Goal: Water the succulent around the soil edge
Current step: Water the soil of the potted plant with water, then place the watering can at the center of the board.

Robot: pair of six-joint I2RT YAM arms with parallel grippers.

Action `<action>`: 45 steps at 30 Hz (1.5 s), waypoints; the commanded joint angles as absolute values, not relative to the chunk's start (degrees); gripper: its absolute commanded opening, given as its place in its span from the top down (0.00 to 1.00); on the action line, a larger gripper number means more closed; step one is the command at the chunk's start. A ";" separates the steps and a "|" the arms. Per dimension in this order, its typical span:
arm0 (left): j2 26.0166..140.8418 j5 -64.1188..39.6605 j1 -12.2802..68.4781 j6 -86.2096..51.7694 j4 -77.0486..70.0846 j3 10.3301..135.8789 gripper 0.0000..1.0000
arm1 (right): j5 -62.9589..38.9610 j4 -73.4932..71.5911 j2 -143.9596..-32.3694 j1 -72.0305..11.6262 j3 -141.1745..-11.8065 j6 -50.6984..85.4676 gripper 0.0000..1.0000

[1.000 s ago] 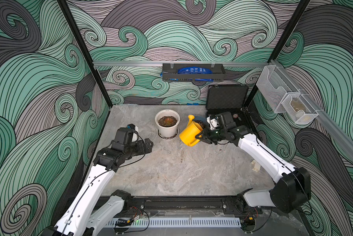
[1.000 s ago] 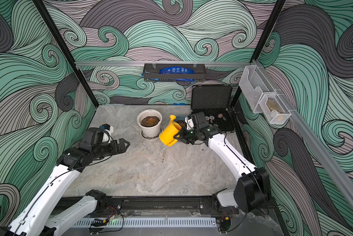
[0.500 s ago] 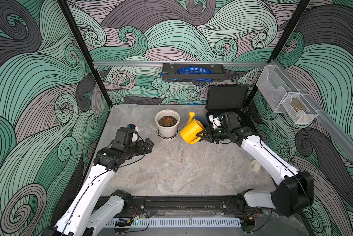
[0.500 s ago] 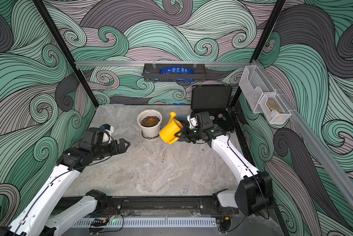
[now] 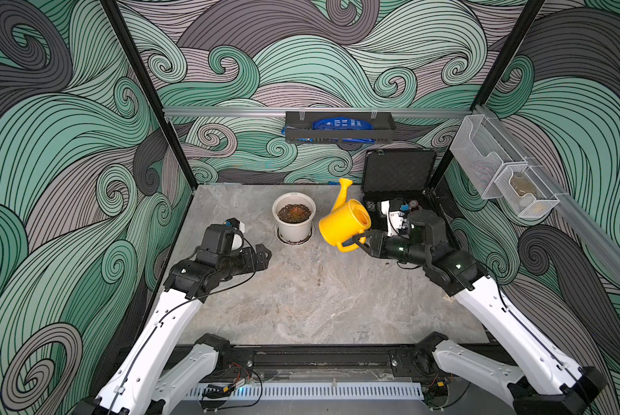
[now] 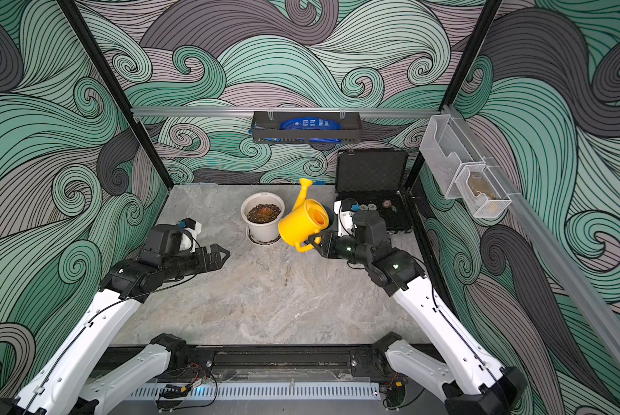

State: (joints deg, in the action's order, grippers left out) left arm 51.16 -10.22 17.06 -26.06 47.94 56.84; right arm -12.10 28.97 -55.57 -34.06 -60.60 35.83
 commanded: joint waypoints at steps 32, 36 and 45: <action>49.61 -7.48 17.22 -25.74 48.17 58.10 0.01 | 38.71 27.65 -84.43 -67.76 -54.06 69.21 1.00; 49.60 -7.58 17.23 -25.63 48.12 58.10 0.01 | 38.90 26.84 -84.77 -69.32 -53.16 70.91 0.97; 49.51 -7.86 17.23 -25.68 48.00 58.05 0.01 | 37.76 26.54 -87.93 -70.96 -54.32 71.35 0.89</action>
